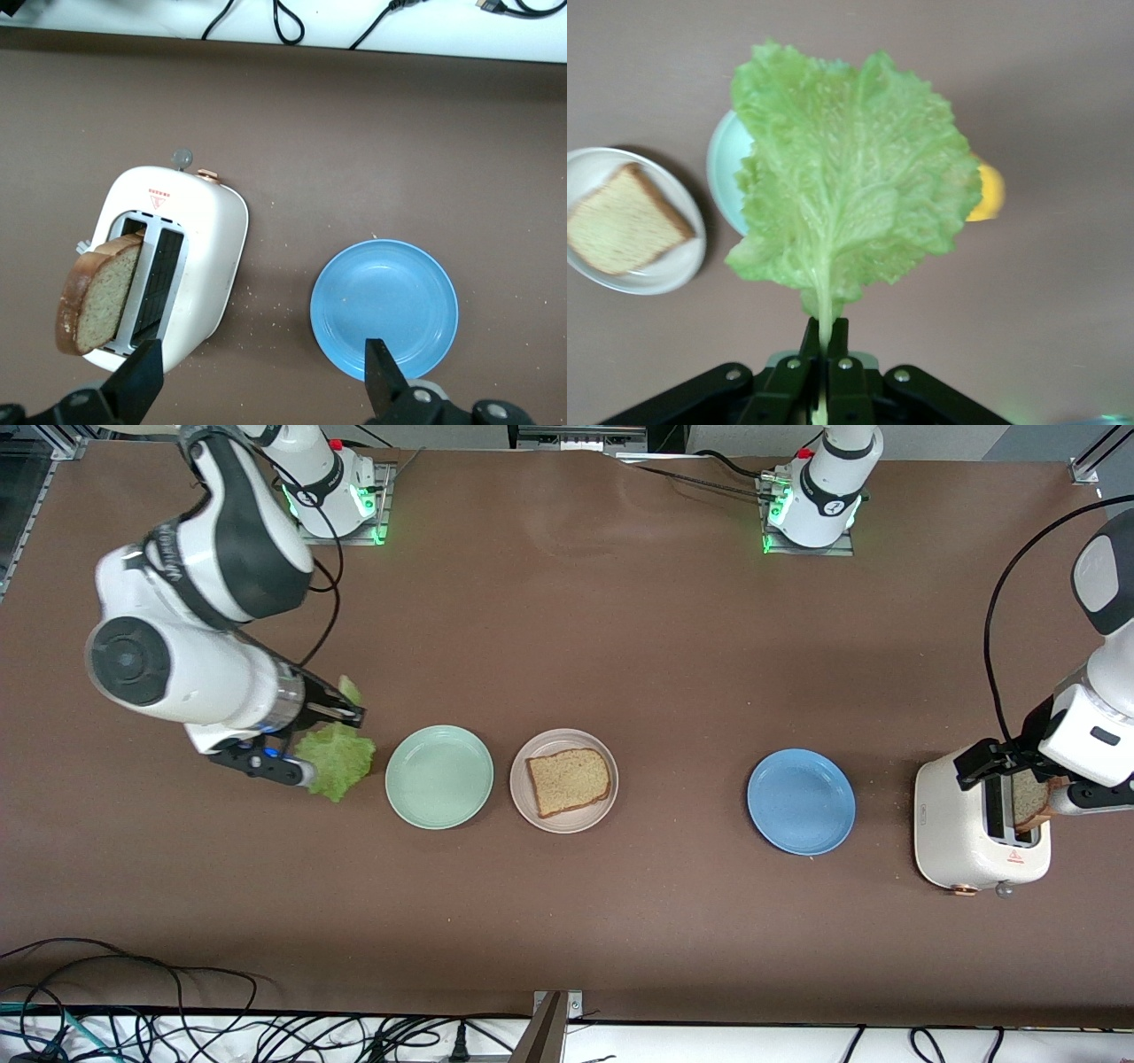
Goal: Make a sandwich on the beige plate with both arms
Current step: 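Lay the lettuce on the bread with the right gripper while the left reaches the toaster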
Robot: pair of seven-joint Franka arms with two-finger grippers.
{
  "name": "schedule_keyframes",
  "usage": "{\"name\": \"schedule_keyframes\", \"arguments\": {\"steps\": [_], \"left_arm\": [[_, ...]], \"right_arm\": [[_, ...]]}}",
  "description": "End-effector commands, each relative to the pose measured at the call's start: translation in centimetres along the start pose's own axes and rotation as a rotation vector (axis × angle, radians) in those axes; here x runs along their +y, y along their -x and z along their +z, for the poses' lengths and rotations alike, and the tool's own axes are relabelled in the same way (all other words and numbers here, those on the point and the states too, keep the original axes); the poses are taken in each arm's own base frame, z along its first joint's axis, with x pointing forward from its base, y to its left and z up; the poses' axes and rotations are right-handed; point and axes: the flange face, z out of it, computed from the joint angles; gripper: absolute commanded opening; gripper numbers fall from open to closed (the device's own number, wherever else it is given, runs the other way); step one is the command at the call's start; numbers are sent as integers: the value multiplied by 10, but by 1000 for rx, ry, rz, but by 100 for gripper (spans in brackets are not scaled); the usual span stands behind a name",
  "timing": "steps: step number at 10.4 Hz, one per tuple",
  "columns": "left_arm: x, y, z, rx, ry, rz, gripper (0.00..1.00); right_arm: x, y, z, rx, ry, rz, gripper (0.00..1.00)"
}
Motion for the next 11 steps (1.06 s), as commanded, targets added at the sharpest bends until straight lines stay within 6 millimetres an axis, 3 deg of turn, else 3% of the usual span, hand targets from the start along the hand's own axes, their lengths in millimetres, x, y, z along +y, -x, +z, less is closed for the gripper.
{"name": "schedule_keyframes", "arguments": {"steps": [1, 2, 4, 5, 6, 9, 11], "left_arm": [[-12, 1, 1, -14, -27, 17, 100], [-14, 1, 7, -23, -26, 19, 100], [-20, 0, 13, -33, -26, 11, 100], [-20, -1, 14, -33, -25, 11, 100], [-24, -2, 13, -32, -25, 4, 100], [-26, -2, 13, -30, -25, 1, 100], [-28, -2, 14, -31, -25, -1, 100]], "right_arm": [[-75, 33, 40, 20, -54, 66, 0], [-110, 56, 57, 46, -86, 78, 0], [-144, 61, 91, 78, -169, 186, 0], [-167, 78, 109, 93, -200, 184, 0], [-177, 83, 129, 91, -209, 201, 0], [-184, 67, 188, 98, -240, 206, 0], [-201, 83, 227, 113, -244, 162, 0]]}}
